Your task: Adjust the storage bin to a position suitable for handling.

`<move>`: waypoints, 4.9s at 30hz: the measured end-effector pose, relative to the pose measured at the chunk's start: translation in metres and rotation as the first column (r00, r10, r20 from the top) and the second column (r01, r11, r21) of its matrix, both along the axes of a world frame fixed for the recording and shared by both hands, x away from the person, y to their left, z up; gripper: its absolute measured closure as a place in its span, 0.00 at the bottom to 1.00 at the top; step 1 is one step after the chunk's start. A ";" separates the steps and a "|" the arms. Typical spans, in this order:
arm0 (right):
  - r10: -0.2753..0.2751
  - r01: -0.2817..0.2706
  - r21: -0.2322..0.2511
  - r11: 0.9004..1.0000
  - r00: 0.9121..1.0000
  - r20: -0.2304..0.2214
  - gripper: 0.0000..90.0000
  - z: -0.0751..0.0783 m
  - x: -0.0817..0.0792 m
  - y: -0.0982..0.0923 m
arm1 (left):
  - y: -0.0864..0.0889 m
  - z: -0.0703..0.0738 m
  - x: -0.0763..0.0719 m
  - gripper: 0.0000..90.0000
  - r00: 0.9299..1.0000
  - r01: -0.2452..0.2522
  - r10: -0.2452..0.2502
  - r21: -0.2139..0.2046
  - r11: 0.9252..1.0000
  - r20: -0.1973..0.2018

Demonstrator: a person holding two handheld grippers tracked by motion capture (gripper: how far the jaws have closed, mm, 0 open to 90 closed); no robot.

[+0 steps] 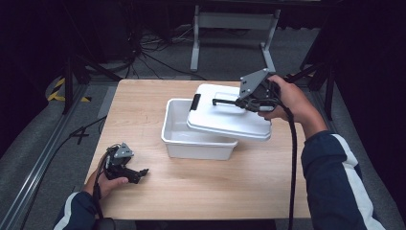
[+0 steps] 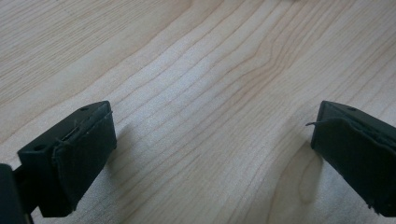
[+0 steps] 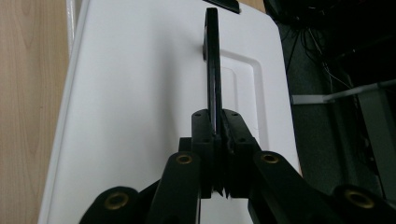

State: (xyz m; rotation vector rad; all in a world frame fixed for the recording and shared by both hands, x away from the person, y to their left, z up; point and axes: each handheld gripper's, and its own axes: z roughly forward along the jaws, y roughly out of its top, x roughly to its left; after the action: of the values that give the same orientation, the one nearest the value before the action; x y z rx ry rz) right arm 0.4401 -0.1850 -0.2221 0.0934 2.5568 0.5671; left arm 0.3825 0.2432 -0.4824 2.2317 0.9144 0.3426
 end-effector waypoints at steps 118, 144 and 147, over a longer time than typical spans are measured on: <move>-0.302 0.345 0.149 0.927 0.920 -0.250 0.94 -0.164 0.014 -0.171 | 0.001 0.000 0.000 0.01 1.000 0.003 -0.003 0.005 1.000 0.000; -0.315 0.359 0.246 0.901 0.928 -0.201 0.79 -0.153 0.004 -0.174 | 0.001 0.000 0.000 0.00 1.000 0.005 -0.005 0.005 1.000 -0.001; -0.323 0.366 0.251 0.896 0.926 -0.197 0.71 -0.149 -0.001 -0.168 | 0.001 0.000 0.000 0.01 1.000 0.004 -0.004 0.006 1.000 0.000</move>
State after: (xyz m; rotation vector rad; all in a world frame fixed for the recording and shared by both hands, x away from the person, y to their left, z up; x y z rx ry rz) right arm 0.4388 -0.3528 -0.3706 0.7035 2.4971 0.8046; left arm 0.3824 0.2442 -0.4822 2.2383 0.9093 0.3440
